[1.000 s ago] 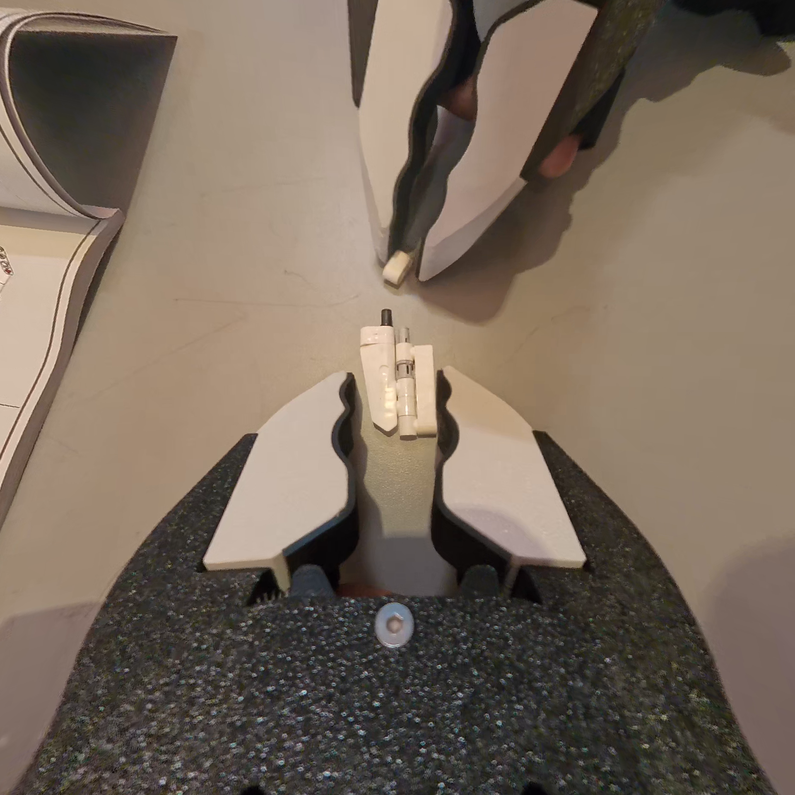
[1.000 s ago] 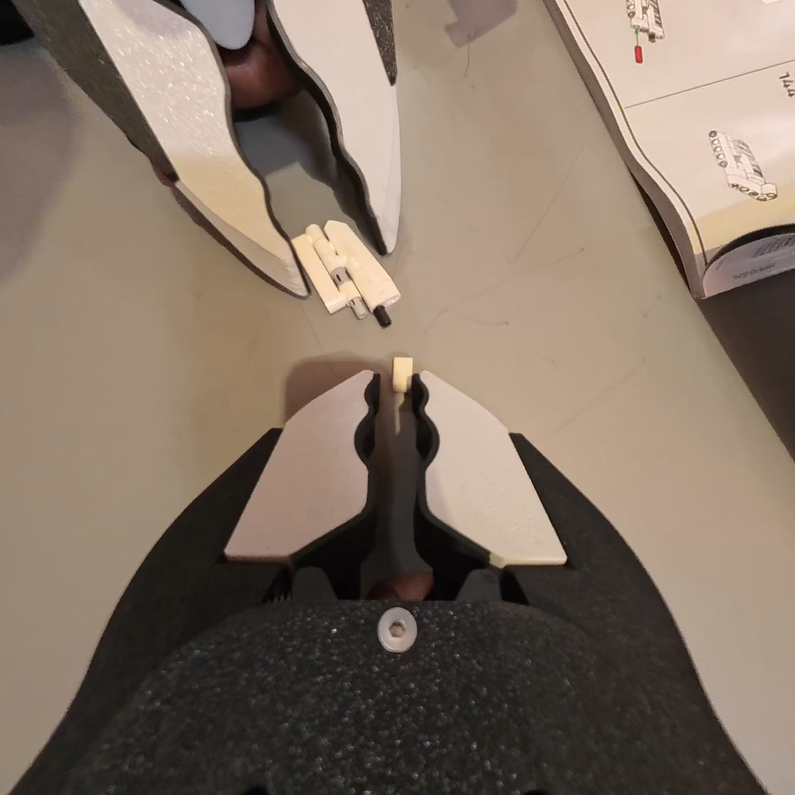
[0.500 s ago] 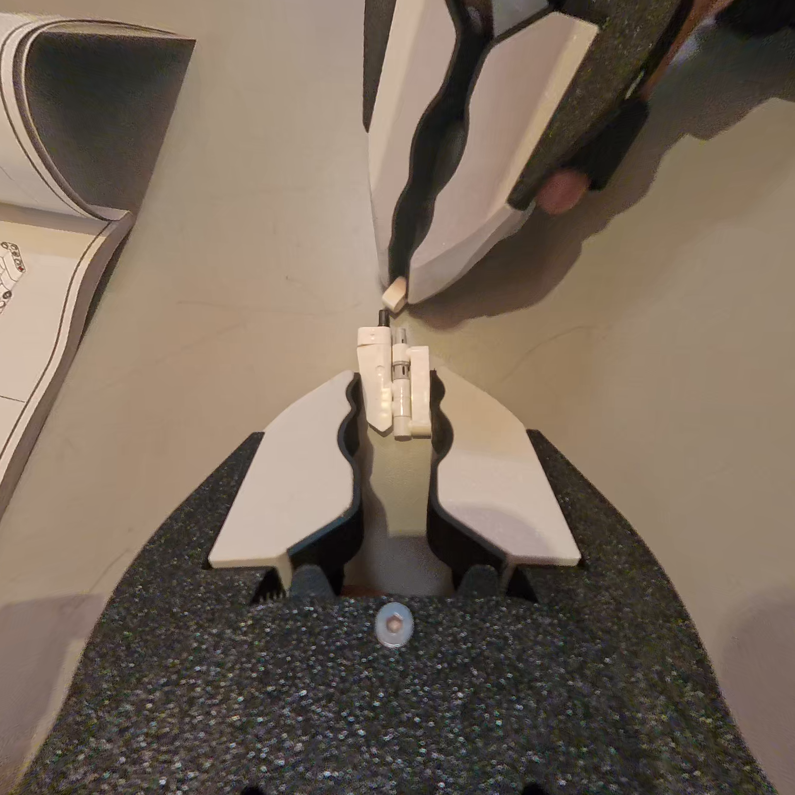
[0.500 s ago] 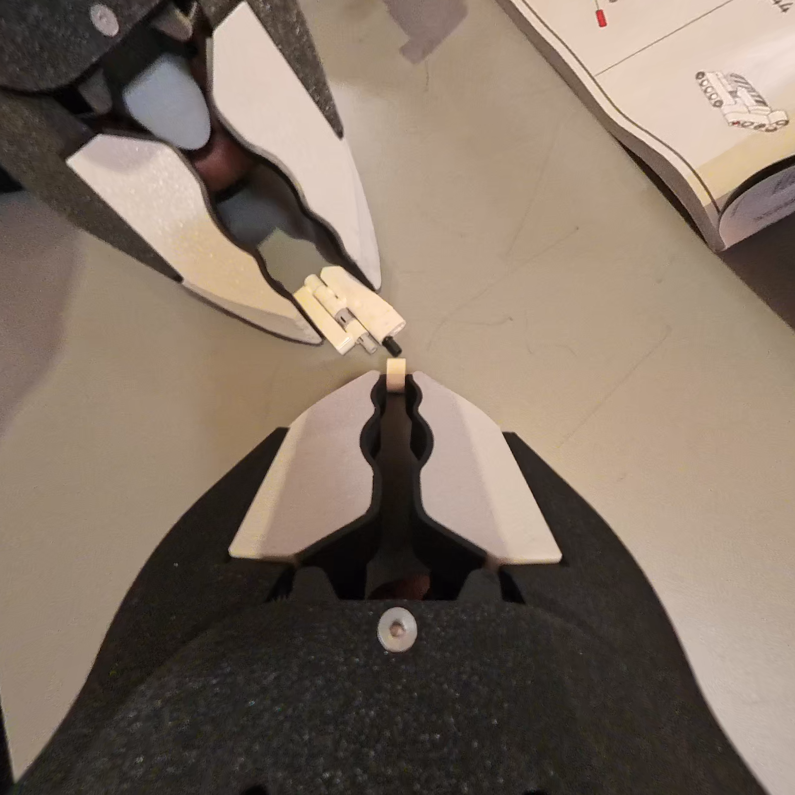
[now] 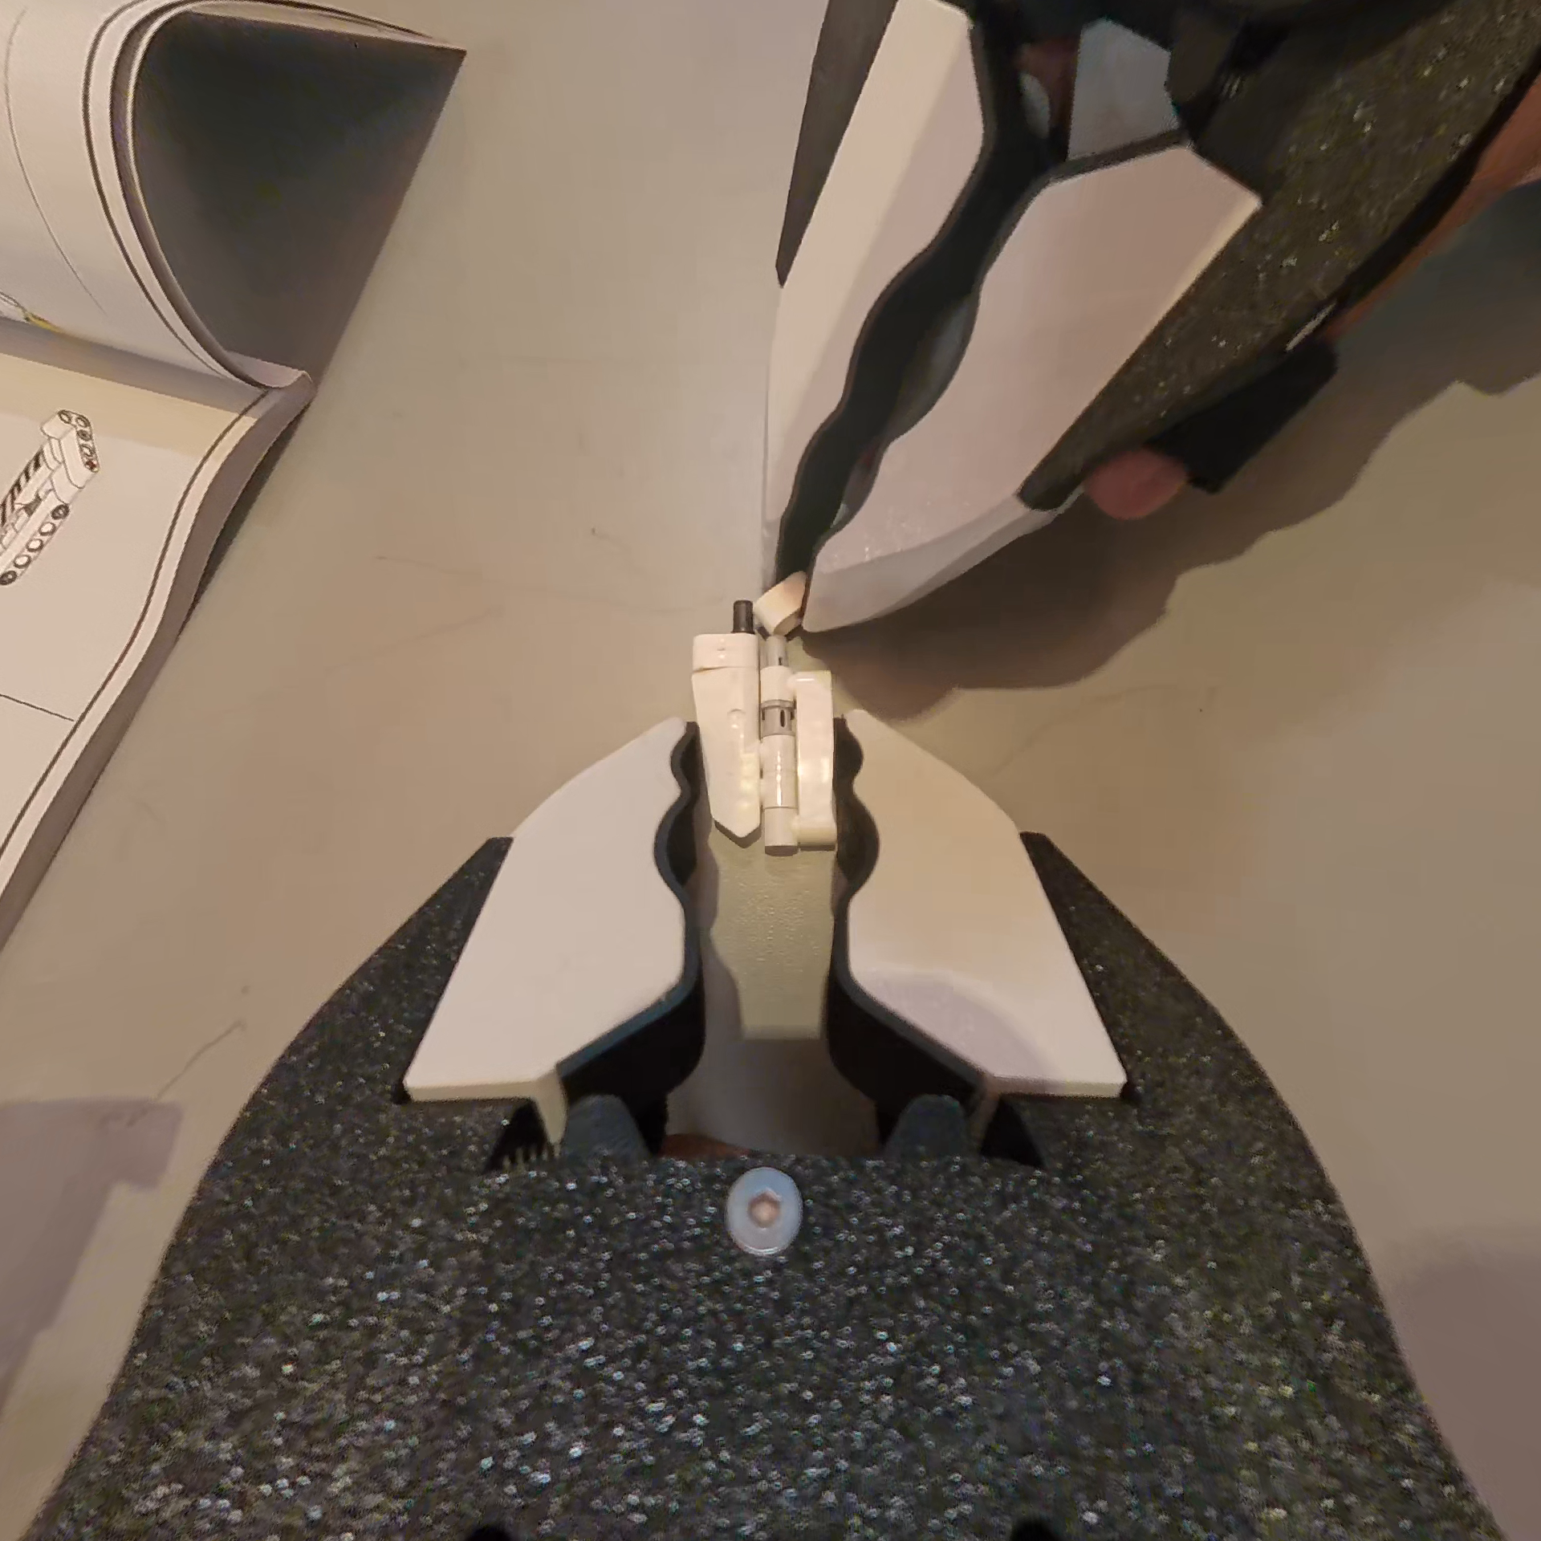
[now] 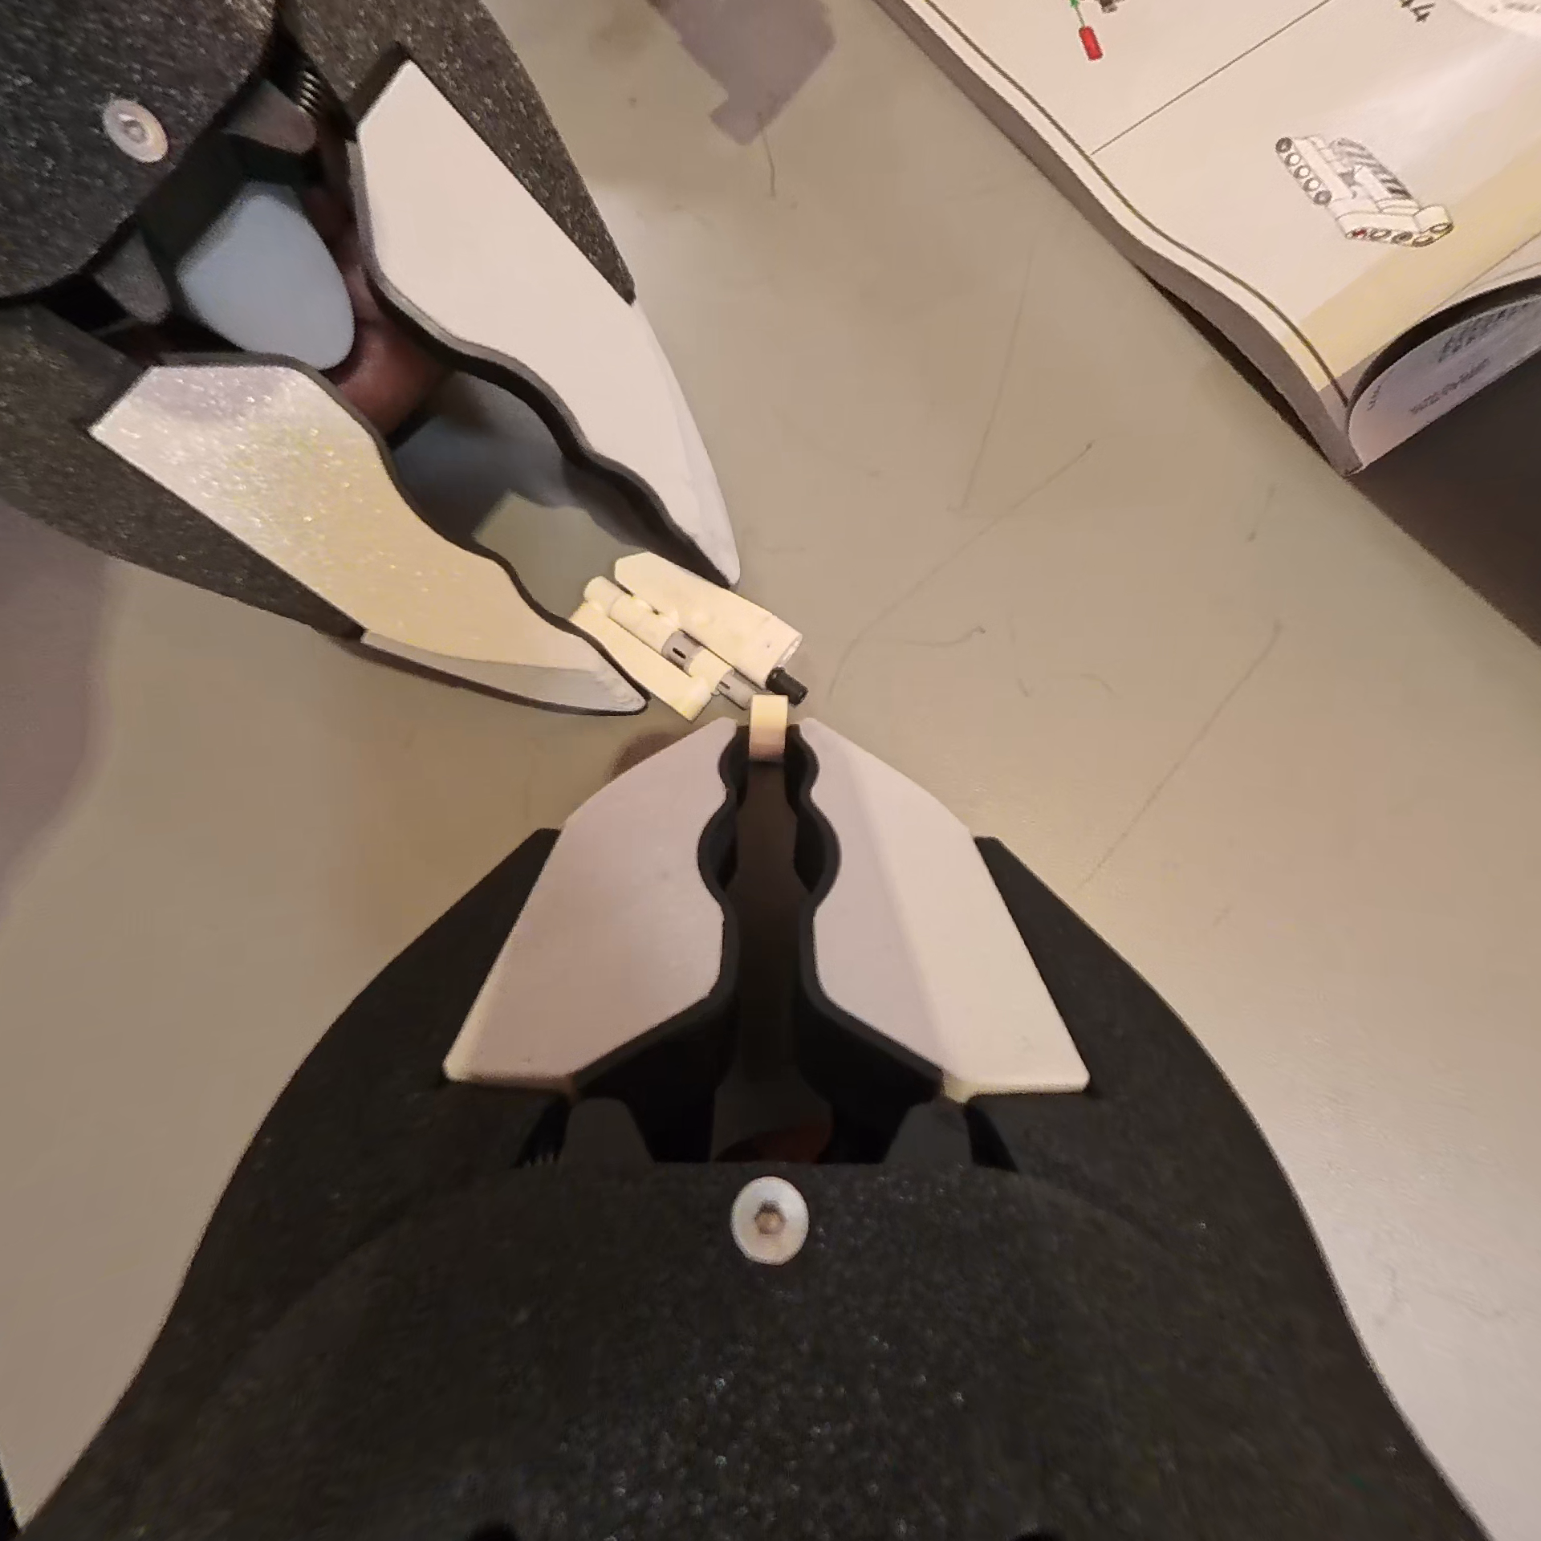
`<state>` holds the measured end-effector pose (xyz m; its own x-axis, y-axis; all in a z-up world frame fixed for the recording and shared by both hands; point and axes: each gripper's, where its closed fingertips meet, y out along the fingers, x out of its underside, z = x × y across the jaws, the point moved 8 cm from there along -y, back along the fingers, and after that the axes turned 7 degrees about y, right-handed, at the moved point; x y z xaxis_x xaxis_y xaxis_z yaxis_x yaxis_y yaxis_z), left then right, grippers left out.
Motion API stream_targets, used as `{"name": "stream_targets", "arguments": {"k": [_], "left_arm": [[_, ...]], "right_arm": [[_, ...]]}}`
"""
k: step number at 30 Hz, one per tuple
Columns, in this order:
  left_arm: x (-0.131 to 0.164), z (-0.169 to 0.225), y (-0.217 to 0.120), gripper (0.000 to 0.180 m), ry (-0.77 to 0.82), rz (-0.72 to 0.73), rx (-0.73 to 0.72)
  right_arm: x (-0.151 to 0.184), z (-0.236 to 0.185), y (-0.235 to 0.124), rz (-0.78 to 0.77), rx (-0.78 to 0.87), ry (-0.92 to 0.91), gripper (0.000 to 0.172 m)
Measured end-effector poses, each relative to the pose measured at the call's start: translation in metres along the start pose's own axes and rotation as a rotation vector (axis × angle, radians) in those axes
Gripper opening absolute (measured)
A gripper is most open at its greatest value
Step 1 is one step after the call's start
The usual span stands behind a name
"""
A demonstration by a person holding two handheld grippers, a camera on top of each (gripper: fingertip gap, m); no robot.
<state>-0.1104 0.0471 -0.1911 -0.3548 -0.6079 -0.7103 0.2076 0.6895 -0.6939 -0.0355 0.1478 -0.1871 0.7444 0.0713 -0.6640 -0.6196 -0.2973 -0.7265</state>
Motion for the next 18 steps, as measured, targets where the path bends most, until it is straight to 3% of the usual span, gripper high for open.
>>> {"name": "stream_targets", "arguments": {"k": [7, 18], "left_arm": [[0.0001, 0.0003, -0.0002, 0.030, -0.013, -0.004, -0.010], [-0.0008, 0.0038, 0.0003, 0.031, -0.019, -0.007, -0.011]], "right_arm": [[-0.0001, -0.0055, 0.0031, -0.005, 0.076, -0.046, 0.008], [-0.0024, -0.0099, 0.0005, 0.023, 0.062, -0.020, 0.013]]}}
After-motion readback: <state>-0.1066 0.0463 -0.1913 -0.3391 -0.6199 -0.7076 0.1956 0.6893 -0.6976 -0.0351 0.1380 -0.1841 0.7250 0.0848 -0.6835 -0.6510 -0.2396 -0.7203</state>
